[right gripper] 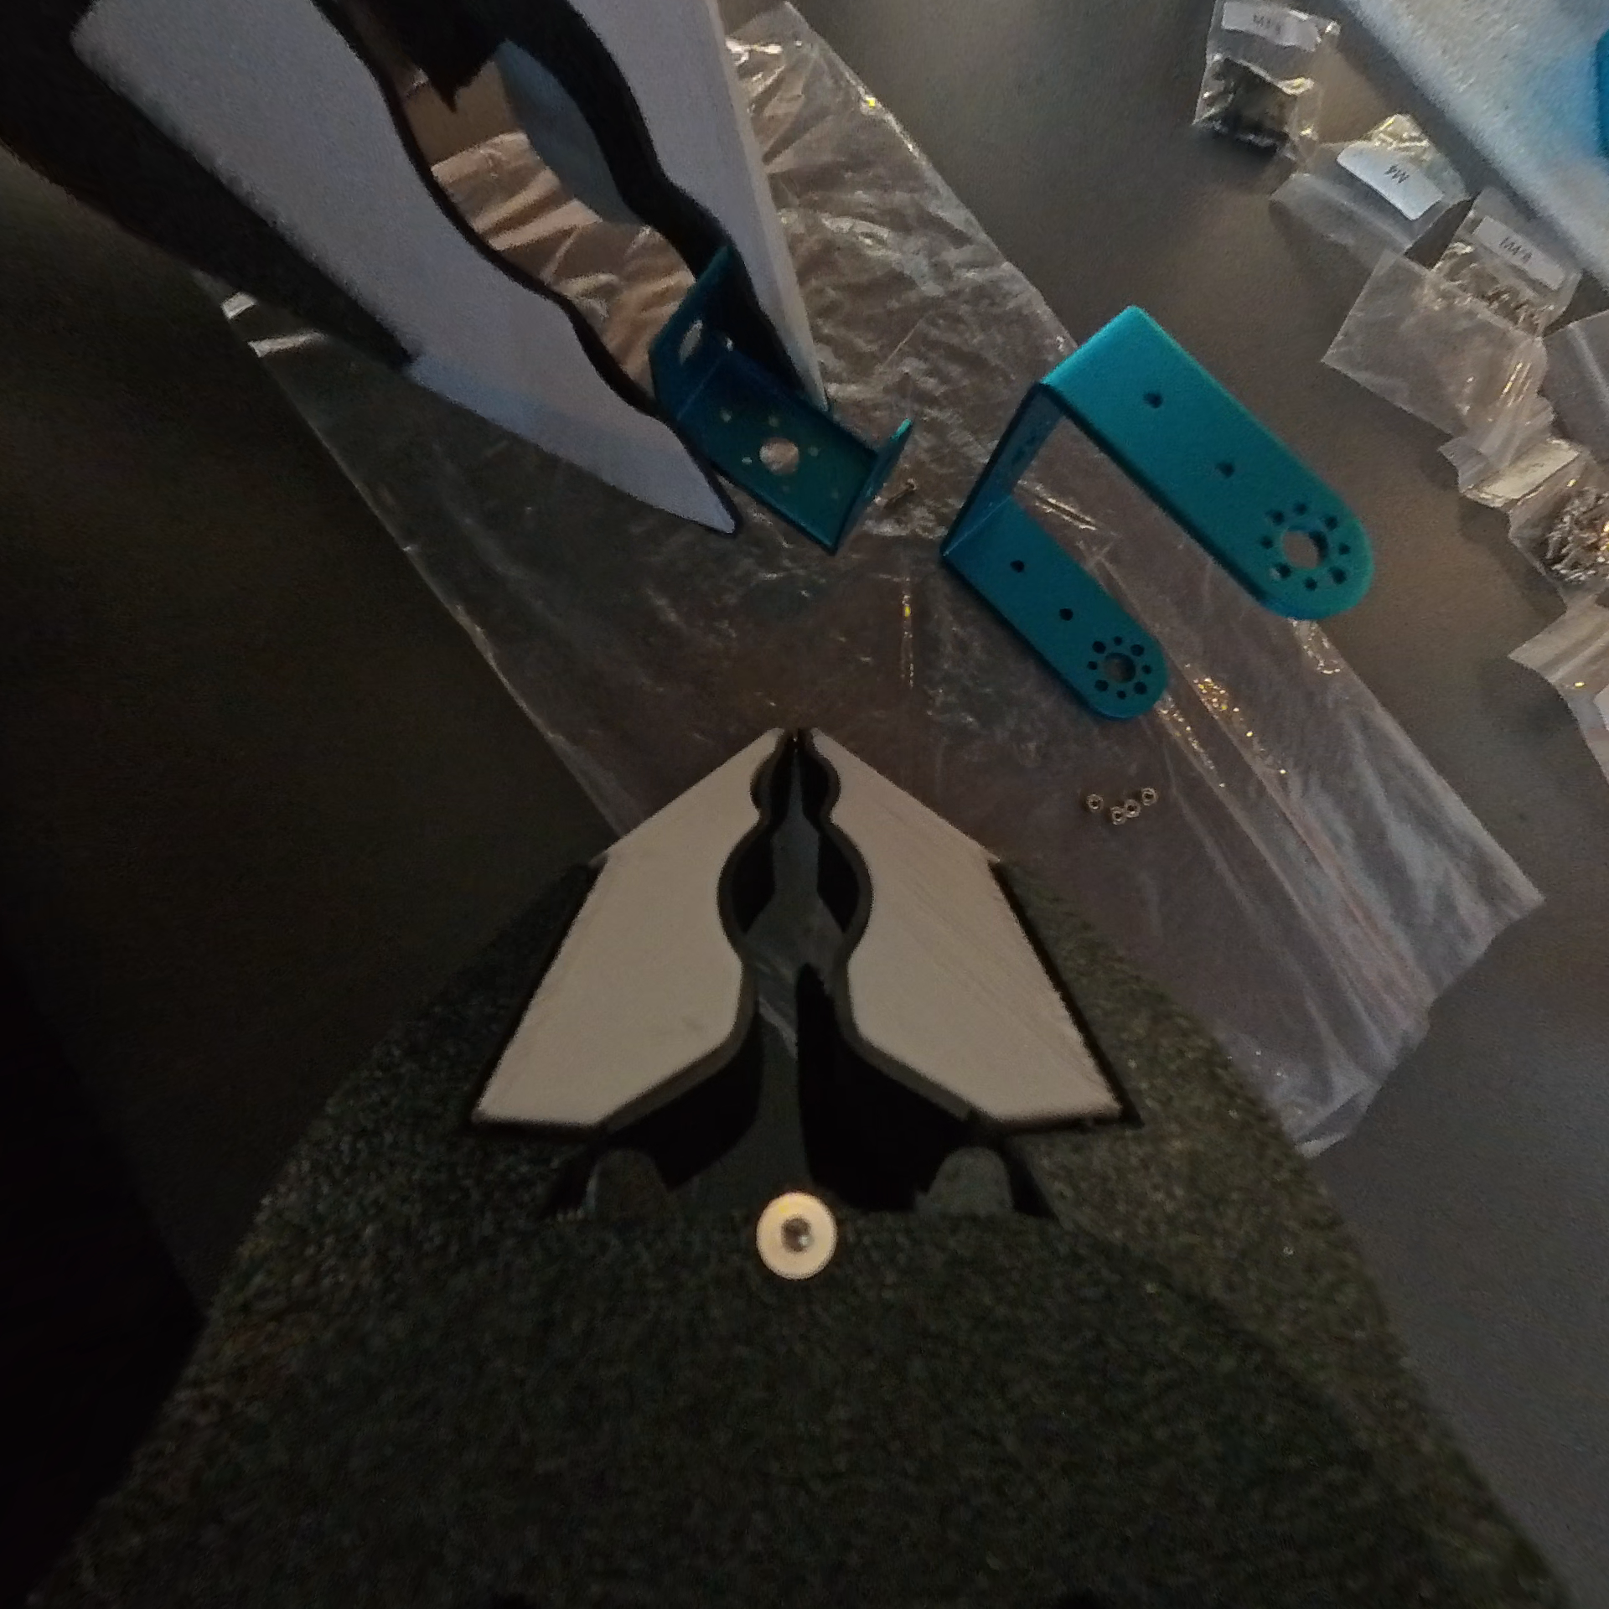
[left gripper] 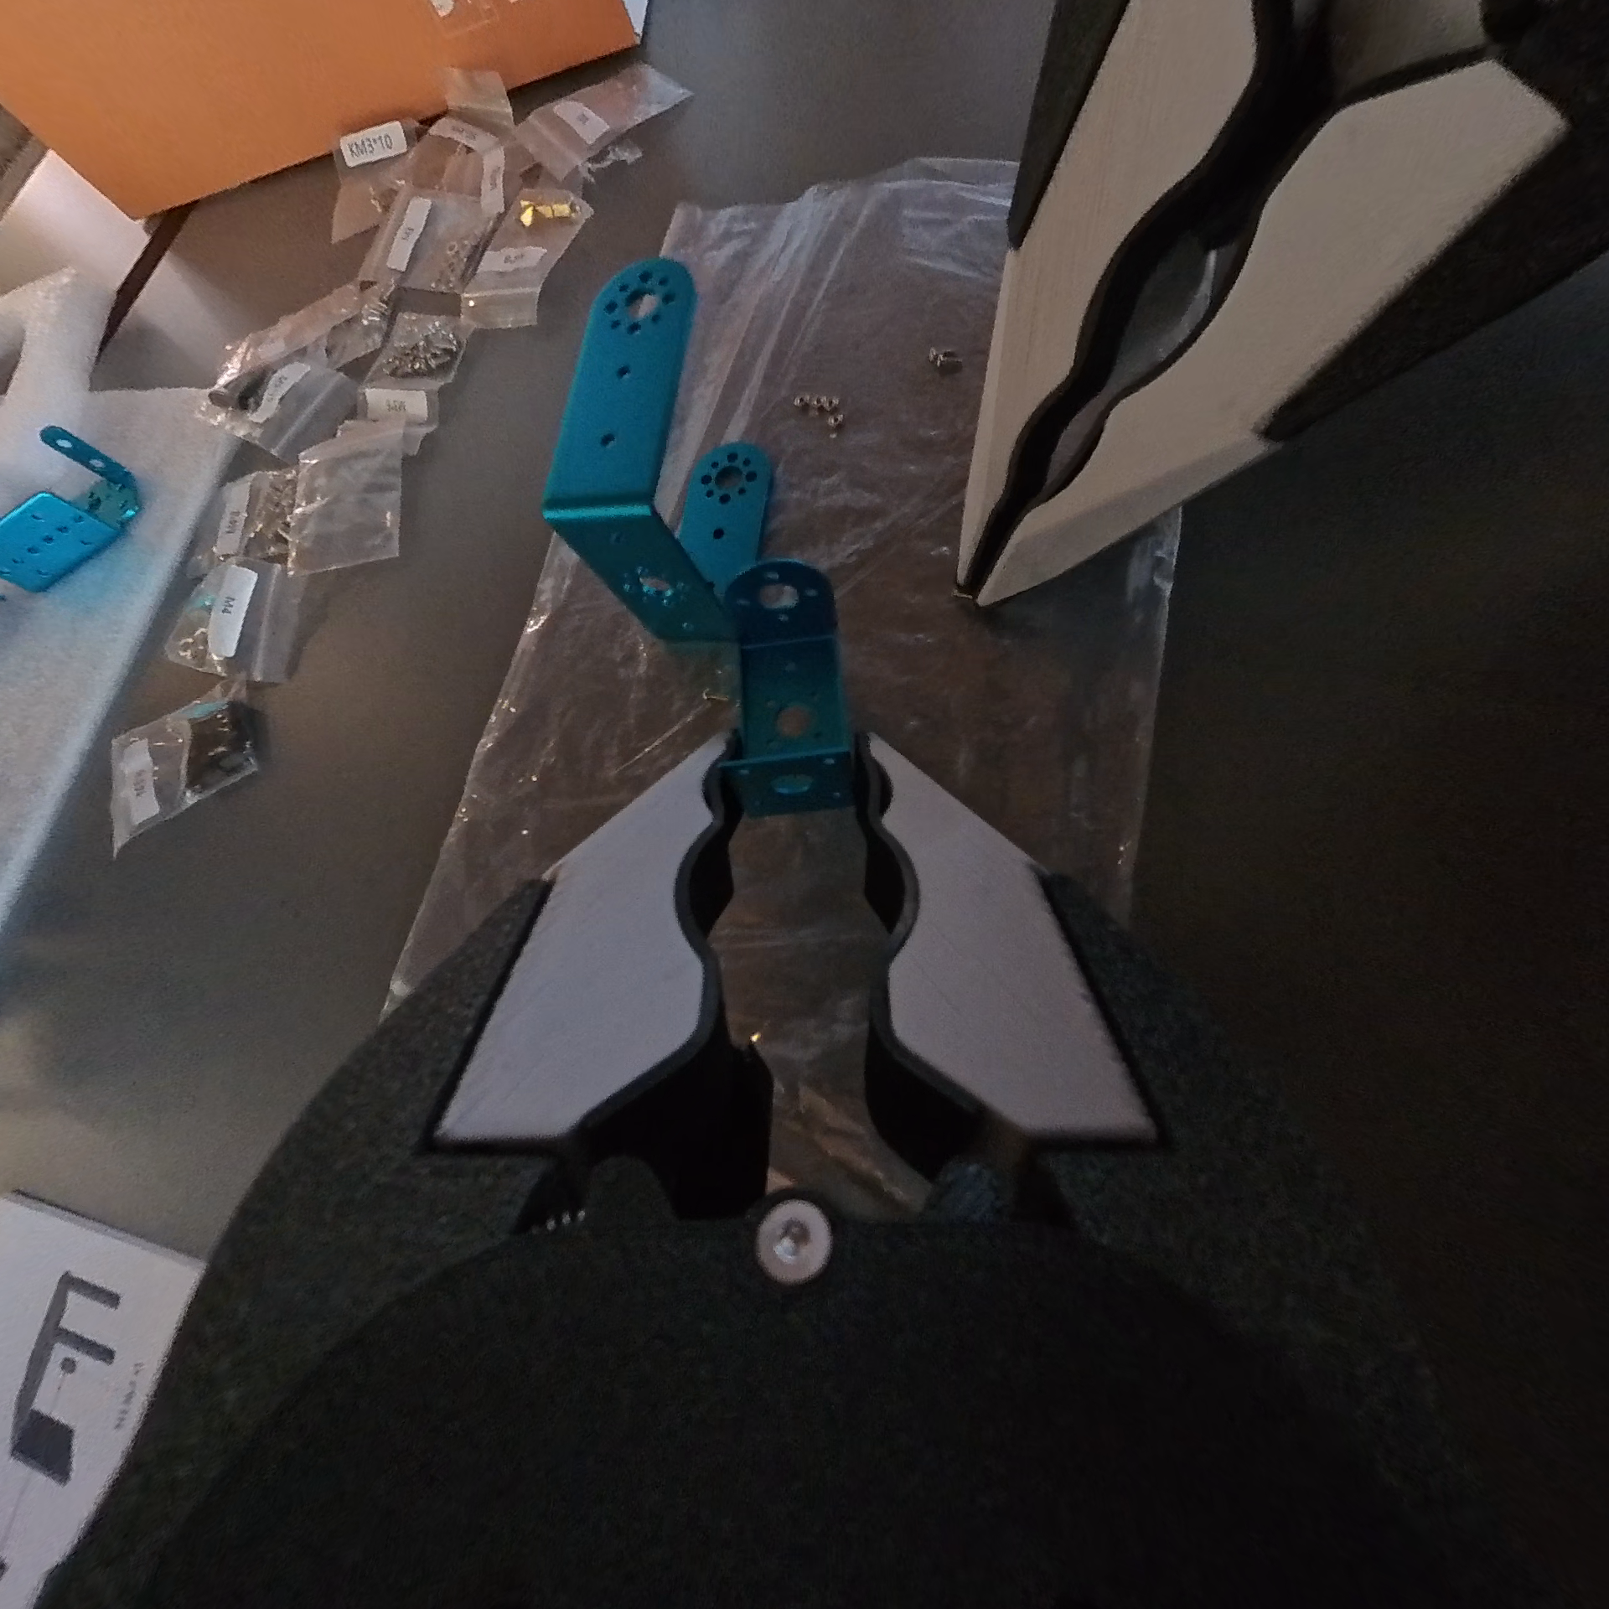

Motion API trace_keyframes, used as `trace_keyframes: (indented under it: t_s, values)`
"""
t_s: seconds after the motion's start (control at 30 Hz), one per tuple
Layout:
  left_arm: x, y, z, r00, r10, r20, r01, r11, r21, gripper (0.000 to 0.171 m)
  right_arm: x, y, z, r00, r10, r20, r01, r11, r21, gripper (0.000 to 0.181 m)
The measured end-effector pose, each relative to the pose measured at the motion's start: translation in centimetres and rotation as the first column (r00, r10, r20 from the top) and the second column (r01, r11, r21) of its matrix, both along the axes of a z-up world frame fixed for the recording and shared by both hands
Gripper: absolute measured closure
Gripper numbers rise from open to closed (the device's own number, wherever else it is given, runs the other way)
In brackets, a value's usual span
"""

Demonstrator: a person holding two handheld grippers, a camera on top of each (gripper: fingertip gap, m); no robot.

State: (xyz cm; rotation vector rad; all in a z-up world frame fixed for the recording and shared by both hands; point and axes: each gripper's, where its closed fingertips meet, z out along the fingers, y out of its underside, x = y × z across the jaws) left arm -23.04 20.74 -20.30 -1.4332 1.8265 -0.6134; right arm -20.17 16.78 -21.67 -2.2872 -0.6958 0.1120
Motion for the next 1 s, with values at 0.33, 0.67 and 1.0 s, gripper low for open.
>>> trace_keyframes:
  t_s: [0.33,0.67,1.0]
  values:
    - [0.4,0.0,0.0,1.000,-0.005,-0.001,0.005,0.999,0.048,0.147,0.4,0.0,1.0,0.972,-0.100,-0.213,0.093,0.995,-0.043,0.181]
    - [2.3,-1.0,0.6,0.999,-0.022,0.038,0.019,0.997,0.074,0.147,-0.8,0.7,5.4,0.595,-0.198,-0.779,0.142,0.980,-0.141,0.181]
    - [3.5,-2.4,1.1,0.996,-0.061,0.059,0.053,0.991,0.124,0.147,-1.0,0.8,4.7,0.673,-0.214,-0.708,0.180,0.976,-0.123,0.181]
